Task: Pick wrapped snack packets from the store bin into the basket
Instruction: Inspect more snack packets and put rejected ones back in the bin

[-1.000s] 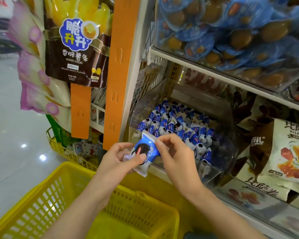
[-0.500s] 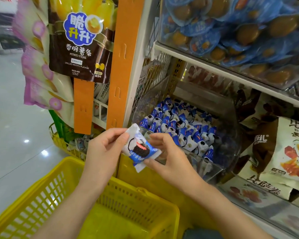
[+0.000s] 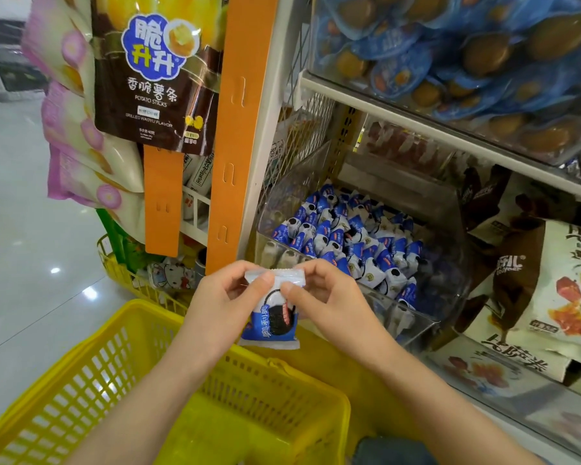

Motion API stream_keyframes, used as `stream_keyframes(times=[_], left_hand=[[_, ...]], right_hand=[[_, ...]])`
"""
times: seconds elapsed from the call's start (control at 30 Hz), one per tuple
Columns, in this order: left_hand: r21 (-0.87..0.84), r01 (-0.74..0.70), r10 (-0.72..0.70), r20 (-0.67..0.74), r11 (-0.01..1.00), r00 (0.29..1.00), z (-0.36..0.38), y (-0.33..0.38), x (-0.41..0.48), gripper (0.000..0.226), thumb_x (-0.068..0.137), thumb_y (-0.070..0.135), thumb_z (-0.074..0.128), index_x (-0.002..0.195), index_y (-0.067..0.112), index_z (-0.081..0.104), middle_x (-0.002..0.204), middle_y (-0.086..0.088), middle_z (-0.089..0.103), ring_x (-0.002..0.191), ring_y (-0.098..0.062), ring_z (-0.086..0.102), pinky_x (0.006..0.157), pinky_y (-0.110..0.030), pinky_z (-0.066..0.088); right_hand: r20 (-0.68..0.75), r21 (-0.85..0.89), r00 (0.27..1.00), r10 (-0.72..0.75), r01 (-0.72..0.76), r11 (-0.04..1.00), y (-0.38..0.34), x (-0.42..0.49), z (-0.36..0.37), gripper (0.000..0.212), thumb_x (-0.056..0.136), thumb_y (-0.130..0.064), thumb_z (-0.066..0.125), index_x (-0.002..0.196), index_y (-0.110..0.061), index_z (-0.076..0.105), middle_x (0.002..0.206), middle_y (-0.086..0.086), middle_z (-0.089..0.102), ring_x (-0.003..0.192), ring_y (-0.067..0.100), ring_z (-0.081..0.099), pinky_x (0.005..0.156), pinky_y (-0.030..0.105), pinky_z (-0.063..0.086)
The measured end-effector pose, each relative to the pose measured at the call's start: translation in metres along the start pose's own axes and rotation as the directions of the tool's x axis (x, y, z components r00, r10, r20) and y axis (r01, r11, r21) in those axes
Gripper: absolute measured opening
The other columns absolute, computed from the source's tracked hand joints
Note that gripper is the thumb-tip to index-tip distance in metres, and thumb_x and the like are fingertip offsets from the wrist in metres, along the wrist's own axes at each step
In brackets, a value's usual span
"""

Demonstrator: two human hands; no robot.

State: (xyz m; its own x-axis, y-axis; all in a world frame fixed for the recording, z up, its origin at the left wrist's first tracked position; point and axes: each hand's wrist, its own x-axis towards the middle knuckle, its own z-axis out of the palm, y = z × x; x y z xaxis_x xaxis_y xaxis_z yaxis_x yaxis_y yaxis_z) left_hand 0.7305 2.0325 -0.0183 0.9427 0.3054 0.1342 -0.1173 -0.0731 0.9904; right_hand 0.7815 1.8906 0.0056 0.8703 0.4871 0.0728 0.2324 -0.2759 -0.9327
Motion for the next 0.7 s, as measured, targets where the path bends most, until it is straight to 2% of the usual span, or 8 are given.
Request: stream_keyframes(times=[0.1,0.2,0.27,0.37,0.5,0.57,0.63,0.7], left_hand=[[0.063,-0.037,0.035,0.034,0.997,0.999,-0.0002,0.0012,-0.0014,0.013,0.089,0.021,0.058,0.082,0.020,0.069,0.077,0.004,0.071,0.071,-0.006,0.068,0.060,-0.019,0.054],[0.022,0.017,-0.018,0.046,1.000,0.999,0.0015,0.0008,-0.0027,0.018,0.090,0.019,0.056,0.075,0.020,0.067,0.069,0.004,0.069,0.064,-0.004,0.065,0.053,-0.015,0.049],[0.001,0.063,-0.063,0.048,0.998,0.997,0.0018,0.0004,-0.0027,0.020,0.090,0.020,0.055,0.073,0.018,0.066,0.068,-0.001,0.067,0.064,-0.006,0.064,0.051,-0.015,0.048],[-0.002,0.111,-0.110,0.054,0.994,0.992,0.0019,-0.0006,-0.0018,0.019,0.090,0.023,0.055,0.076,0.019,0.067,0.074,-0.006,0.068,0.070,-0.012,0.066,0.057,-0.023,0.051],[0.083,0.102,-0.095,-0.088,0.991,0.992,0.0038,-0.0034,-0.0007,0.008,0.088,0.027,0.060,0.085,0.021,0.064,0.080,0.000,0.066,0.081,-0.017,0.064,0.072,-0.034,0.054],[0.181,0.112,-0.077,-0.188,0.977,0.979,0.0011,-0.0053,-0.0003,0.012,0.087,0.029,0.060,0.082,0.018,0.060,0.076,0.000,0.060,0.074,-0.019,0.059,0.070,-0.036,0.051],[0.167,0.191,-0.167,-0.146,0.967,0.975,-0.0012,-0.0049,-0.0005,0.026,0.093,0.033,0.050,0.078,0.016,0.062,0.070,0.000,0.059,0.064,-0.018,0.057,0.059,-0.029,0.049],[0.023,0.361,-0.361,0.006,0.932,0.933,-0.0003,0.0005,-0.0009,0.045,0.098,0.042,0.034,0.084,0.016,0.068,0.075,0.000,0.068,0.064,-0.015,0.062,0.054,-0.023,0.049]], right_hand=[[0.001,-0.045,0.999,-0.045,0.045,0.998,0.0006,-0.0011,0.0009,0.007,0.087,-0.024,0.062,0.080,-0.021,0.060,0.078,0.006,0.067,0.072,0.018,0.063,0.073,0.044,0.054],[-0.020,-0.143,0.991,-0.131,0.127,0.982,0.0009,-0.0020,0.0012,0.011,0.085,-0.022,0.064,0.075,-0.024,0.059,0.068,-0.005,0.062,0.063,0.005,0.054,0.064,0.029,0.049],[-0.027,-0.323,0.965,-0.261,0.239,0.916,0.0010,-0.0035,0.0021,0.010,0.085,-0.024,0.064,0.077,-0.023,0.059,0.069,-0.010,0.058,0.065,0.004,0.052,0.058,0.020,0.045],[0.001,-0.568,0.914,-0.406,0.335,0.752,0.0010,-0.0053,0.0039,0.011,0.086,-0.028,0.062,0.082,-0.019,0.058,0.076,-0.011,0.054,0.070,0.007,0.049,0.058,0.022,0.044],[-0.068,-0.549,0.905,-0.420,0.318,0.773,0.0012,-0.0037,0.0007,0.010,0.088,-0.028,0.059,0.084,-0.019,0.058,0.077,-0.010,0.055,0.071,0.008,0.053,0.060,0.031,0.049],[-0.142,-0.501,0.896,-0.421,0.302,0.811,0.0000,-0.0027,-0.0017,0.012,0.087,-0.030,0.057,0.086,-0.018,0.060,0.079,-0.011,0.057,0.073,0.007,0.055,0.063,0.031,0.051],[-0.208,-0.417,0.891,-0.404,0.293,0.860,-0.0019,-0.0018,-0.0044,0.009,0.086,-0.028,0.059,0.085,-0.020,0.060,0.081,-0.011,0.057,0.073,0.007,0.058,0.064,0.029,0.052],[-0.209,-0.374,0.884,-0.417,0.322,0.870,-0.0020,-0.0015,-0.0058,0.003,0.085,-0.022,0.063,0.084,-0.019,0.061,0.083,-0.009,0.059,0.076,0.007,0.058,0.066,0.027,0.051]])
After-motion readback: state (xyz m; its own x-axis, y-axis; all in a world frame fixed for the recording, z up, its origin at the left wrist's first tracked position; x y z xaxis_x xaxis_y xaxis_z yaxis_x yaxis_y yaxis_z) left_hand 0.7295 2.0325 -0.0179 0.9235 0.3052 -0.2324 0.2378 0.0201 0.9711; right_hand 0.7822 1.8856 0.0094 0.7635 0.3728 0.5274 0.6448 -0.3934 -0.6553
